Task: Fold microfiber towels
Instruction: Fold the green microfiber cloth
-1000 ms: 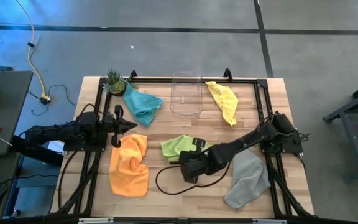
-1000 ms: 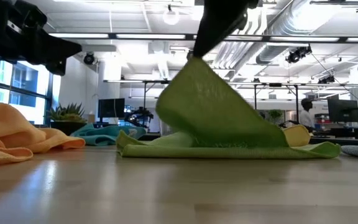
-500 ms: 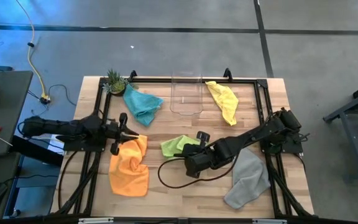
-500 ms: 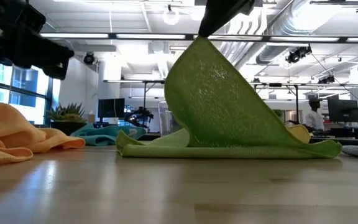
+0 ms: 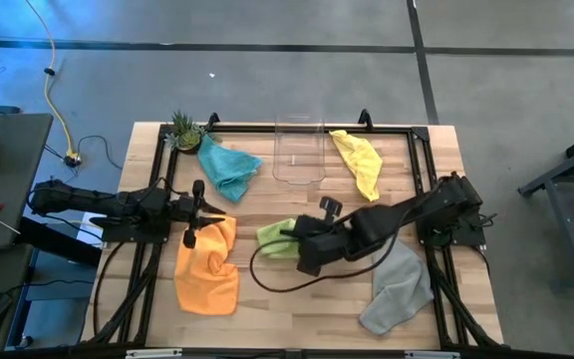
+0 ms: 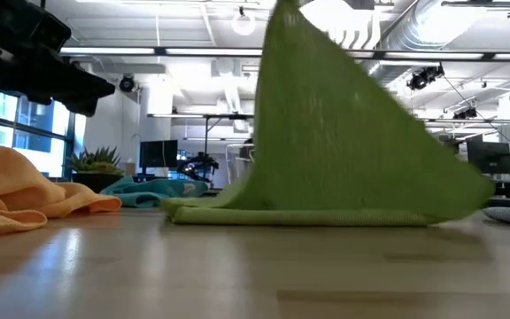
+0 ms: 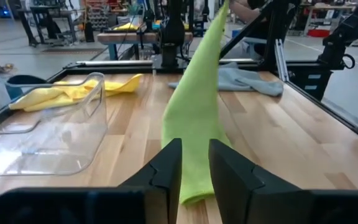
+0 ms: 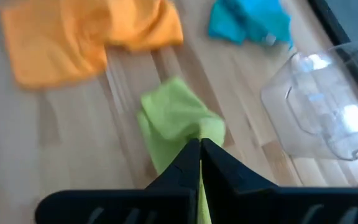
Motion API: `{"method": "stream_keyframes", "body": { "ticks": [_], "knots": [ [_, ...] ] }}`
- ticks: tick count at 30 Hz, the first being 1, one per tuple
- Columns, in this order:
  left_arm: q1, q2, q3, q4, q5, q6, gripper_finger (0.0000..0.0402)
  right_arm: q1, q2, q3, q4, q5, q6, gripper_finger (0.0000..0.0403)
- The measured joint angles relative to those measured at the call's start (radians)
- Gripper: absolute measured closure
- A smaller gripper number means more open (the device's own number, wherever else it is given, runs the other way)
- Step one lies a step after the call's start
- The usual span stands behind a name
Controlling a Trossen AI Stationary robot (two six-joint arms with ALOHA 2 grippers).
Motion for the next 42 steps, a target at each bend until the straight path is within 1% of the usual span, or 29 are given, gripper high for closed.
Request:
{"method": "stream_keyframes", "body": {
  "ticks": [4,8,11,14,16,19,24,26,29,31,34,36,38,40,42],
  "knots": [
    [0.0,0.0,0.0,0.0,0.0,-0.013,0.0345,-0.002,-0.001,0.12,-0.094,0.013,0.088,0.0403],
    [0.0,0.0,0.0,0.0,0.0,-0.018,0.0355,-0.028,0.0,0.129,-0.231,0.038,0.213,0.0403],
    [0.0,0.0,0.0,0.0,0.002,-0.019,0.0361,-0.066,-0.001,0.057,-0.312,0.049,0.325,0.0403],
    [0.0,0.0,0.0,0.002,0.003,-0.019,0.0366,-0.103,0.0,-0.049,-0.324,0.025,0.379,0.0403],
    [0.0,0.0,0.0,0.002,0.003,-0.019,0.0369,-0.124,0.001,-0.126,-0.315,-0.008,0.384,0.0403],
    [0.0,0.0,0.0,0.001,0.003,-0.025,0.0373,-0.15,0.001,-0.23,-0.292,-0.029,0.384,0.0403],
    [0.0,0.0,0.0,0.001,0.003,-0.027,0.0376,-0.19,0.001,-0.347,-0.278,-0.051,0.373,0.04],
    [0.0,0.0,0.0,0.0,0.003,-0.03,0.0376,-0.207,0.001,-0.377,-0.277,-0.066,0.352,0.0387],
    [0.0,0.0,0.0,0.0,0.003,-0.043,0.0376,-0.231,0.001,-0.384,-0.29,-0.065,0.344,0.0344],
    [0.0,0.0,0.0,-0.001,0.003,-0.047,0.0376,-0.241,0.003,-0.356,-0.335,-0.06,0.33,0.0308],
    [0.0,0.0,0.0,-0.001,0.007,-0.056,0.0376,-0.241,0.0,-0.277,-0.416,-0.035,0.301,0.0259],
    [-0.001,0.005,0.0,0.0,0.025,-0.057,0.0378,-0.221,-0.031,-0.257,-0.373,-0.053,0.2,0.0243],
    [-0.01,0.025,0.0,0.005,0.039,-0.063,0.0382,-0.182,-0.077,-0.269,-0.276,-0.061,0.101,0.0245],
    [-0.028,0.052,0.0,0.014,0.045,-0.067,0.0389,-0.148,-0.124,-0.336,-0.147,-0.066,0.062,0.027],
    [-0.049,0.094,0.0,0.045,0.04,-0.072,0.0397,-0.117,-0.174,-0.441,-0.009,-0.08,0.033,0.0312]
  ]
}}
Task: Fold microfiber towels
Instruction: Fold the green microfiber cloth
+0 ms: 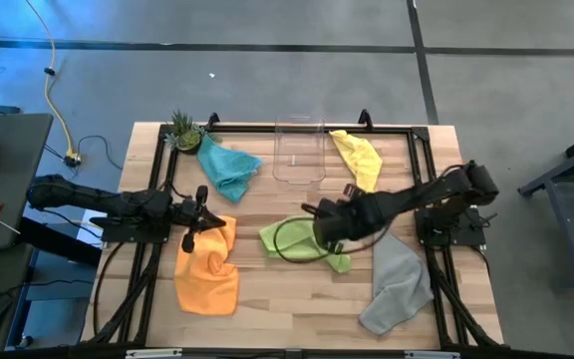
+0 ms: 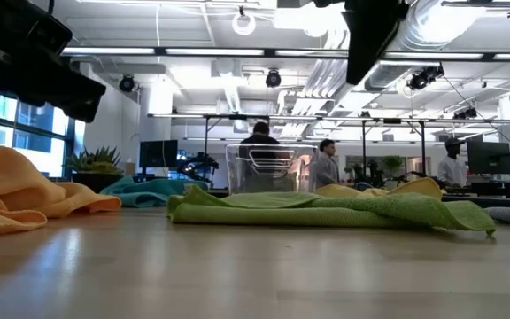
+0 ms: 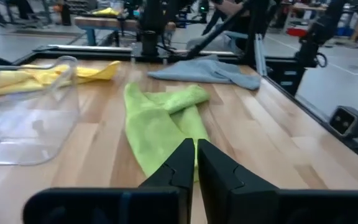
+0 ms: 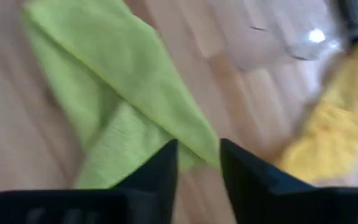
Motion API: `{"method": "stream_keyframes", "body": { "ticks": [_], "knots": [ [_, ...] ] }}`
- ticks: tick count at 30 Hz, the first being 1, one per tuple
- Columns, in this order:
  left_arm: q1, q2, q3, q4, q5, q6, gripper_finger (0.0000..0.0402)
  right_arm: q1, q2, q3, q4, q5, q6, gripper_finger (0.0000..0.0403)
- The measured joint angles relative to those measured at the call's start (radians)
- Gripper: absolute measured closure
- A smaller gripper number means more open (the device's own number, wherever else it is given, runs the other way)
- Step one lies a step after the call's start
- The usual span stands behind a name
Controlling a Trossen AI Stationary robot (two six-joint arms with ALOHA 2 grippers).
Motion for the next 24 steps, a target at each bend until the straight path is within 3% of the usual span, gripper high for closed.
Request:
{"method": "stream_keyframes", "body": {
  "ticks": [2,4,10,15,24],
  "knots": [
    [-0.022,0.051,0.0,0.036,-0.016,0.007,0.04,0.022,-0.054,-0.119,0.172,-0.008,-0.025,0.0364],
    [-0.042,0.109,0.0,0.082,-0.026,0.009,0.04,0.036,-0.097,-0.235,0.341,-0.018,-0.041,0.0392],
    [-0.094,0.319,0.063,0.144,-0.11,-0.008,0.0388,0.041,-0.155,-0.471,0.747,-0.057,-0.045,0.0375],
    [-0.117,0.536,0.16,0.167,-0.133,-0.008,0.0352,0.039,-0.158,-0.507,0.809,-0.02,-0.096,0.0399],
    [-0.12,0.9,0.351,0.219,-0.128,-0.008,0.0277,0.039,-0.159,-0.5,0.822,-0.007,-0.181,0.0402]
  ]
}}
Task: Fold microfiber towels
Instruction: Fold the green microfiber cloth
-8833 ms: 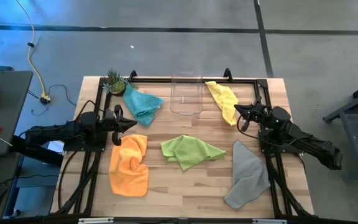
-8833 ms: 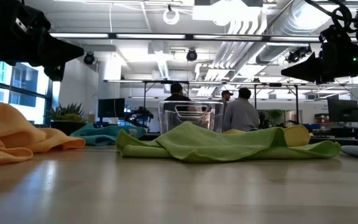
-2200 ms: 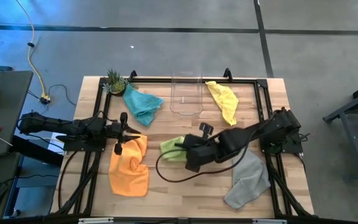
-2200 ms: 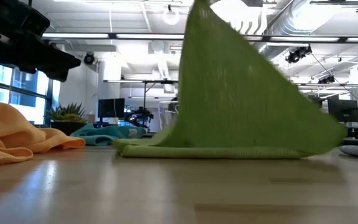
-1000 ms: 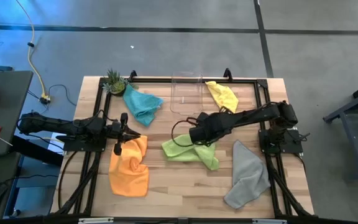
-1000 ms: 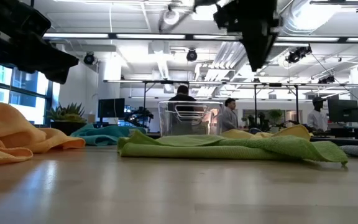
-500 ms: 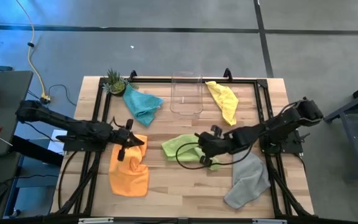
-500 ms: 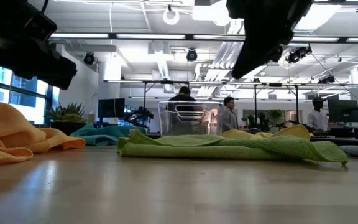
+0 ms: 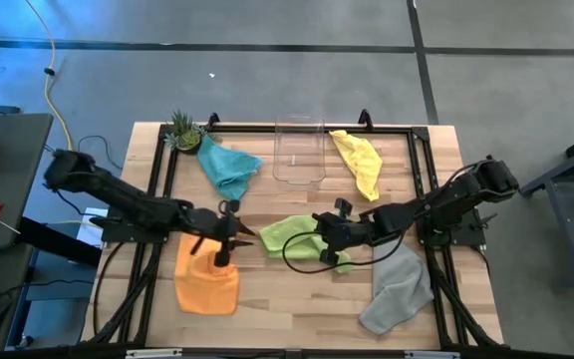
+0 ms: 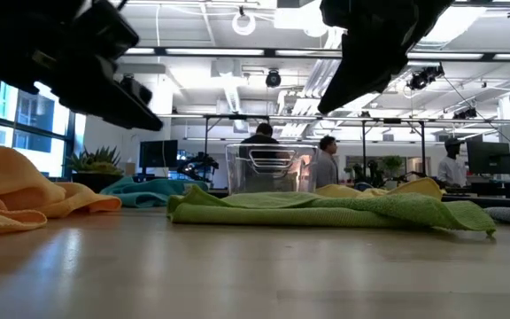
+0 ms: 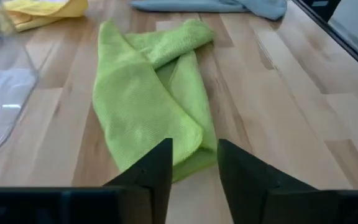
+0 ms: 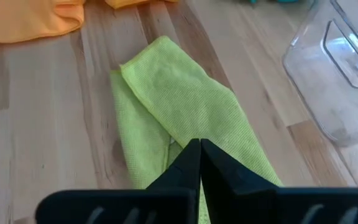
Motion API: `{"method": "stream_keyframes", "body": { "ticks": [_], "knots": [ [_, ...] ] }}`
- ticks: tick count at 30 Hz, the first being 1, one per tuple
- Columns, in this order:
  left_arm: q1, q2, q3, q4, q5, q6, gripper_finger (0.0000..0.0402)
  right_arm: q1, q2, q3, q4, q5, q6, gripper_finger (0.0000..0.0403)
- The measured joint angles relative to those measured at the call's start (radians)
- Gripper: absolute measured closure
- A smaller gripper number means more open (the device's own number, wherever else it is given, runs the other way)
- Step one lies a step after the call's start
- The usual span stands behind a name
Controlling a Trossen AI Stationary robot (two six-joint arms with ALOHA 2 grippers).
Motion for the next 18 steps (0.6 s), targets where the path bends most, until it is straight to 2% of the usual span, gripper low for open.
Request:
{"method": "stream_keyframes", "body": {
  "ticks": [4,10,18],
  "knots": [
    [0.0,0.14,0.074,0.015,0.02,-0.001,0.0262,0.002,0.0,0.0,0.004,0.003,-0.012,0.0402],
    [0.0,0.333,0.181,0.012,0.021,-0.001,0.0259,0.008,0.0,0.0,0.009,0.005,-0.031,0.0403],
    [0.0,0.477,0.264,0.005,0.032,0.0,0.0262,0.007,0.0,-0.001,0.01,0.008,-0.053,0.0403]
  ]
}}
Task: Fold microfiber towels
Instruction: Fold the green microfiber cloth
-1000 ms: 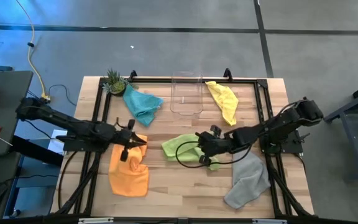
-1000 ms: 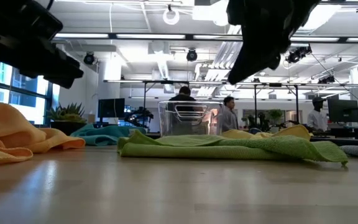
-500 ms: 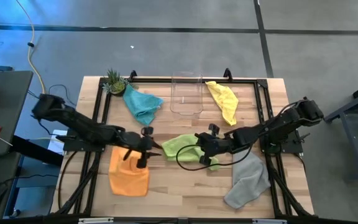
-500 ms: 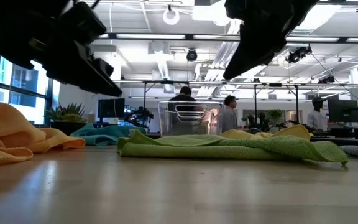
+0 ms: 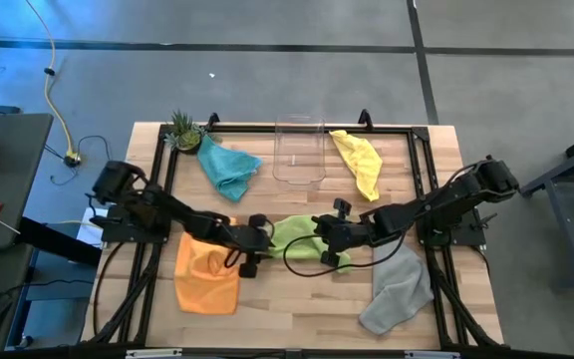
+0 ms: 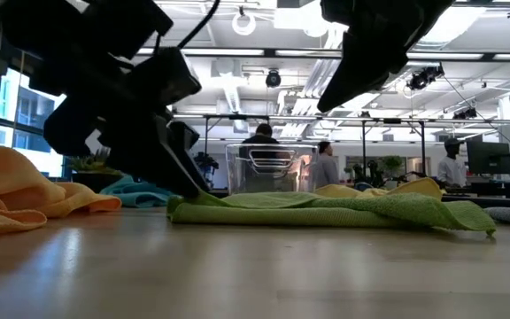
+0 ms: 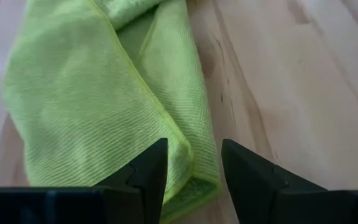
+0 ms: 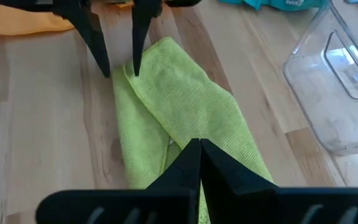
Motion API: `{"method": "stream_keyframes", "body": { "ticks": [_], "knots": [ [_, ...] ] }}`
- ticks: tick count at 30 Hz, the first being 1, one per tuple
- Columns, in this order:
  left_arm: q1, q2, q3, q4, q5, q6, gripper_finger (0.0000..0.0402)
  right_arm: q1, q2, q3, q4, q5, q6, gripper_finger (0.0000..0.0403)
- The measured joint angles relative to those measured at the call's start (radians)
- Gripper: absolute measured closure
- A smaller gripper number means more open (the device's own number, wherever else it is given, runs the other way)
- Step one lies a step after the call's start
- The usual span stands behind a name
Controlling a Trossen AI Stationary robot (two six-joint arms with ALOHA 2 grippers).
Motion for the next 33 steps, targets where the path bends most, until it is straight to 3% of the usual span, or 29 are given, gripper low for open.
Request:
{"method": "stream_keyframes", "body": {
  "ticks": [3,8,10,14,20,25,33],
  "knots": [
    [0.0,0.018,0.014,-0.015,-0.004,0.012,0.0285,0.005,0.0,0.0,0.0,0.0,-0.002,0.0403],
    [0.006,0.0,0.032,-0.088,-0.108,0.067,0.0376,0.022,0.0,0.0,-0.001,0.0,-0.016,0.0403],
    [0.018,-0.034,0.039,-0.103,-0.151,0.058,0.0393,0.029,0.0,0.0,-0.007,0.0,-0.001,0.0403],
    [0.064,-0.147,0.04,-0.141,-0.19,-0.018,0.0393,0.043,0.0,0.008,-0.056,0.0,0.054,0.0403],
    [0.126,-0.281,0.04,-0.226,-0.12,-0.155,0.0397,0.047,0.001,0.014,-0.157,0.009,0.19,0.0403],
    [0.084,-0.286,0.04,-0.236,-0.024,-0.196,0.04,0.048,0.012,0.014,-0.173,0.01,0.241,0.0403],
    [-0.042,-0.174,0.039,-0.241,0.006,-0.287,0.0395,0.066,0.048,0.014,-0.142,-0.064,0.246,0.0403]
  ]
}}
